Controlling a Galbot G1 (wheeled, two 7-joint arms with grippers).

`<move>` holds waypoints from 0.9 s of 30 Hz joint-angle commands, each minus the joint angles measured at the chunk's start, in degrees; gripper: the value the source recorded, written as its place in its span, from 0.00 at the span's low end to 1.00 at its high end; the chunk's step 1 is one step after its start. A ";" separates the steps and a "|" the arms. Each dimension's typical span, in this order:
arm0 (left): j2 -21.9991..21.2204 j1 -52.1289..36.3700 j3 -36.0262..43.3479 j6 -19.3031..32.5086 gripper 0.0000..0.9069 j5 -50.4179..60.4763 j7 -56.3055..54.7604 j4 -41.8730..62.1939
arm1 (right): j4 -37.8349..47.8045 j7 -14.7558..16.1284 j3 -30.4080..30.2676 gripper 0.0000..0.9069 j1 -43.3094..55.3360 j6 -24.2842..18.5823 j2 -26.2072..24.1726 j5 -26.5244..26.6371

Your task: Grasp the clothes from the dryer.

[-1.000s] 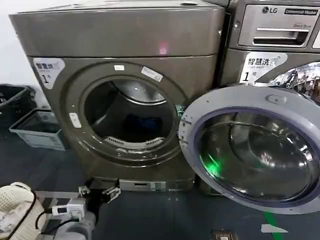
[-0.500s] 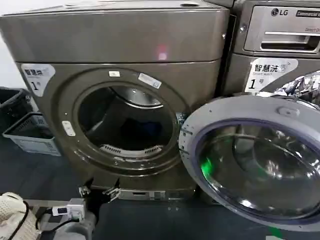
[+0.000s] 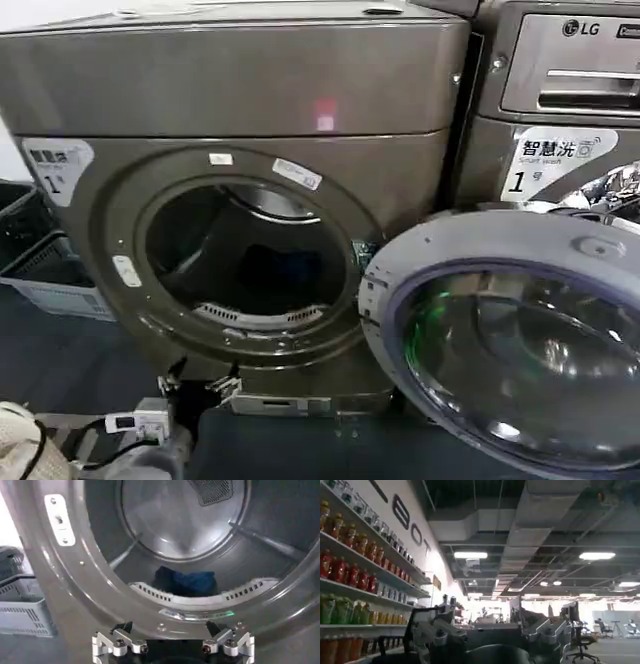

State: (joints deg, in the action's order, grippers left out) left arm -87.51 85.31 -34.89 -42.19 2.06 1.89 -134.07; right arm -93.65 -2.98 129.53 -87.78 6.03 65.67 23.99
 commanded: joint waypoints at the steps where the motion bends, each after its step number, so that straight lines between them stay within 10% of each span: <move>1: 0.01 0.00 0.12 -2.81 1.00 -0.02 0.04 -0.11 | 0.08 0.01 0.06 1.00 0.00 -0.03 -0.04 -0.02; 27: 0.00 -0.13 0.14 -2.81 1.00 0.06 0.09 0.29 | -0.03 0.02 -0.13 1.00 0.01 -0.24 0.25 -0.17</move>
State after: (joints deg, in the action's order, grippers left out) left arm -87.52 85.17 -34.76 -42.19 2.08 1.98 -133.80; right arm -93.70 -2.95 129.40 -87.87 5.78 65.95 23.81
